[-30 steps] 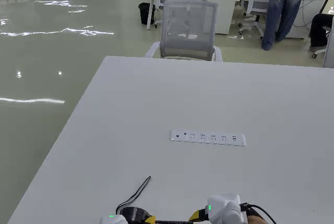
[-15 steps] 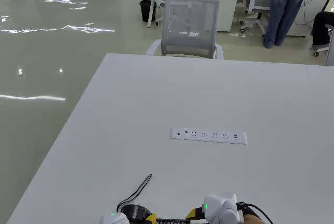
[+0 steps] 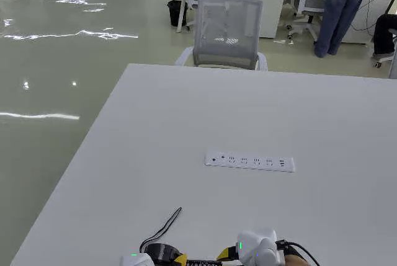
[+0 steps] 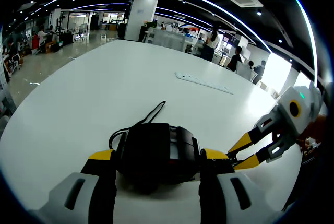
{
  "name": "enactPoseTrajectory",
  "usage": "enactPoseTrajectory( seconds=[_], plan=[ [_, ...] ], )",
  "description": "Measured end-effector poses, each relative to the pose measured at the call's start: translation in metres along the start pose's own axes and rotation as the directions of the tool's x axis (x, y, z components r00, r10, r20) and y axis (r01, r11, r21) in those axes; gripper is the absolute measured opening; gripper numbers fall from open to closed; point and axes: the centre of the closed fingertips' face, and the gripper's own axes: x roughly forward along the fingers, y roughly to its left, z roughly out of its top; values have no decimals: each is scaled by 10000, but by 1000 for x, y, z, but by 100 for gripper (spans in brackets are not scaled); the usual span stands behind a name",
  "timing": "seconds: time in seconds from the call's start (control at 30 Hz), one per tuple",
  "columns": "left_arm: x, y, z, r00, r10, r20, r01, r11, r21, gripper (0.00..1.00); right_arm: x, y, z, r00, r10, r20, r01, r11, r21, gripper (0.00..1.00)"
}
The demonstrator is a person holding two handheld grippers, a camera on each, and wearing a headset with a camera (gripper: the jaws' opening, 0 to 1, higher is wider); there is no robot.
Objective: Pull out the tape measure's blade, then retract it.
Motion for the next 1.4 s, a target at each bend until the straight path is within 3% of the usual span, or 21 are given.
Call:
enactPoseTrajectory(
  seconds=[1.4],
  plan=[
    [0, 1, 0, 10000, -18, -5, 18, 10000, -18, 61, 26, -2, 18, 9998, 137, 117, -137, 9999, -34, 13]
  ],
)
